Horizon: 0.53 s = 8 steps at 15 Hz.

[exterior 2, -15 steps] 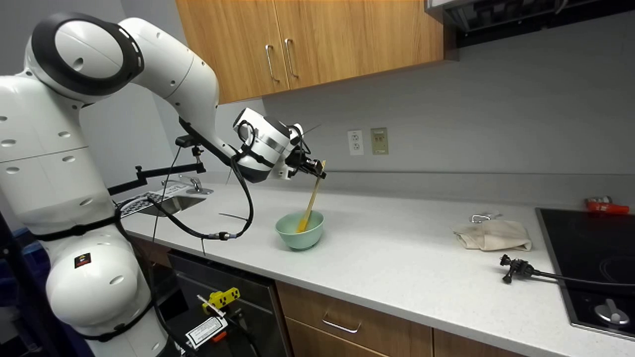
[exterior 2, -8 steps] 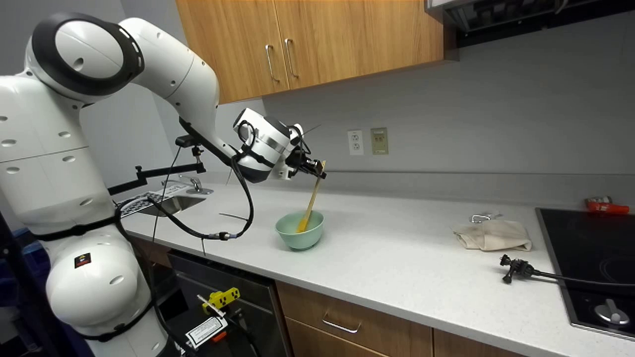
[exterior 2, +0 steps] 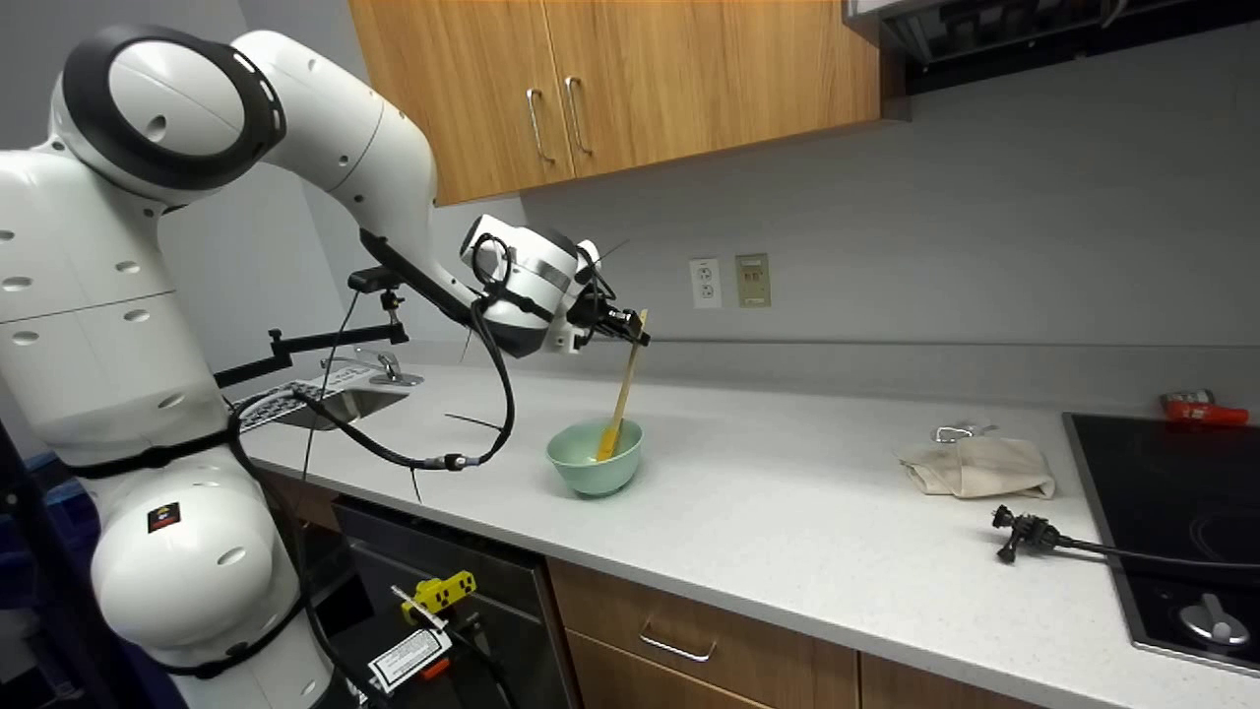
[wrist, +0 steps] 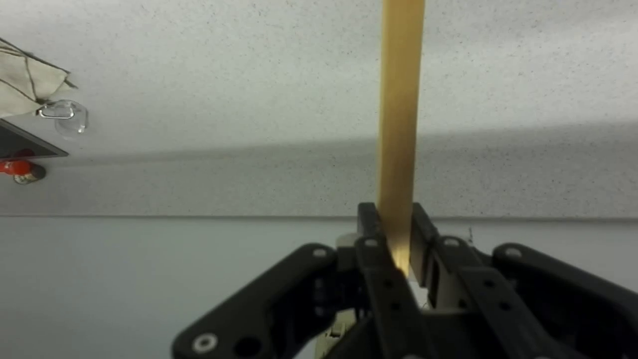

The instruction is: Use the wooden spatula to stir the contents in the blue bowl

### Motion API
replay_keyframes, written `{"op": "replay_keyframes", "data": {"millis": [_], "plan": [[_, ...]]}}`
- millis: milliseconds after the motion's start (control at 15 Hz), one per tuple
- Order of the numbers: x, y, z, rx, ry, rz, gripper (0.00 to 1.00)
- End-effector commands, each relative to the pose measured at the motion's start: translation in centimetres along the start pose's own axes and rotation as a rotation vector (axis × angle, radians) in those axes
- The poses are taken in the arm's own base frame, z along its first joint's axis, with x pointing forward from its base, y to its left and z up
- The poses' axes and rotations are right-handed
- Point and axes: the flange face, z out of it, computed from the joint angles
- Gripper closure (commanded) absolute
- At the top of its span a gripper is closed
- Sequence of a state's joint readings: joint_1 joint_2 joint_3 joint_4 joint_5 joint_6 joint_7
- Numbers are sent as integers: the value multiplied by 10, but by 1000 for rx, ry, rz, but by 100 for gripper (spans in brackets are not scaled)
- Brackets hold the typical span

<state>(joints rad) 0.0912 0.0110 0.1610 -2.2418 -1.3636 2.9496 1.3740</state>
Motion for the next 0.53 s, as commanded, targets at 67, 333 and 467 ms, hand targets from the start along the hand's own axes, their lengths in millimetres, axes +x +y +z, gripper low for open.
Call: {"op": "replay_keyframes", "data": {"millis": [67,333,467], "plan": [[14,4,-3,-33,94,-21,96],[13,3,-2,-43,139,-52,96],[7,3,0,-31,127,-50,96]]}}
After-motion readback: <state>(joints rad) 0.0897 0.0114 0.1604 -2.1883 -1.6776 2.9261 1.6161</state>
